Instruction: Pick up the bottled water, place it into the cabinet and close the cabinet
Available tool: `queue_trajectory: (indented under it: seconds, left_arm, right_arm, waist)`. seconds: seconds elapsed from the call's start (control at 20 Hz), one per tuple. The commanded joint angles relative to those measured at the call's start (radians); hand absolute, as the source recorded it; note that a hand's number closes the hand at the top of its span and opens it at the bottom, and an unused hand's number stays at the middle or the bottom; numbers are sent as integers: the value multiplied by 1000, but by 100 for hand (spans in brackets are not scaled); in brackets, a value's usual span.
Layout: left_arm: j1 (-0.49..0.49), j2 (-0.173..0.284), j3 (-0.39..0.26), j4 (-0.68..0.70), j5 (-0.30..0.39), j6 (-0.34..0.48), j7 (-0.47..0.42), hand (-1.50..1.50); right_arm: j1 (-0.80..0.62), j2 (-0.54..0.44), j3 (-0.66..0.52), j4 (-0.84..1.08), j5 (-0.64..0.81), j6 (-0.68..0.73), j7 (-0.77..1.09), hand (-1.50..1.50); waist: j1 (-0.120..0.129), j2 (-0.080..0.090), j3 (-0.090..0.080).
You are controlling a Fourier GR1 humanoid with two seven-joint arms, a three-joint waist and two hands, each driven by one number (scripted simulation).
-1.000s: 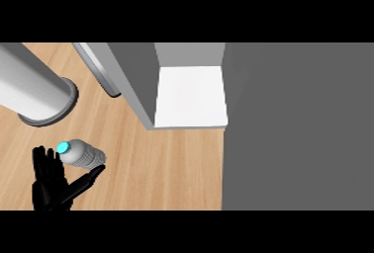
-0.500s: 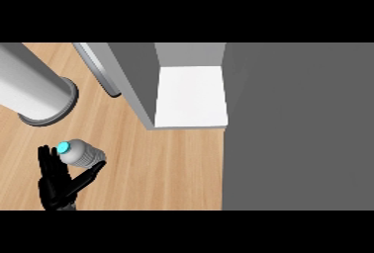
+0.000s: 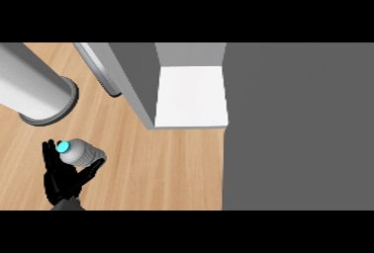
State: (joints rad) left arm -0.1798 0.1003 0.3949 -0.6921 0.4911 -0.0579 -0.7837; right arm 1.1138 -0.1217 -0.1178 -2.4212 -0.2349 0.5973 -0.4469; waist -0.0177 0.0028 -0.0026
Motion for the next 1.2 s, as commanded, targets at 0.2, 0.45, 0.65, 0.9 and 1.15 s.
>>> queue_trajectory:
  seconds: [0.2,0.45,0.65,0.9,1.15]
  left_arm:
    - [-96,12,29,134,28,-76,-73,150]
    - [-109,-11,33,144,35,-64,-125,150]
    - [-143,4,-18,160,-26,-56,-152,150]
    - [-106,-70,-196,146,-155,-229,-165,150]
    - [-90,-80,-241,-3,-157,-189,-93,150]
  right_arm:
    - [58,3,-27,-173,-101,10,69,-150]
    - [45,17,-32,-162,-74,16,54,-150]
    - [1,-21,-91,-95,-119,32,26,-150]
    - [-51,-40,-66,-21,-70,30,4,-150]
    - [58,-14,-87,-113,-101,50,6,-150]
  waist:
    - [-3,0,0]
    - [2,-3,1]
    - [1,-2,2]
    - [6,0,1]
    - [10,-10,3]
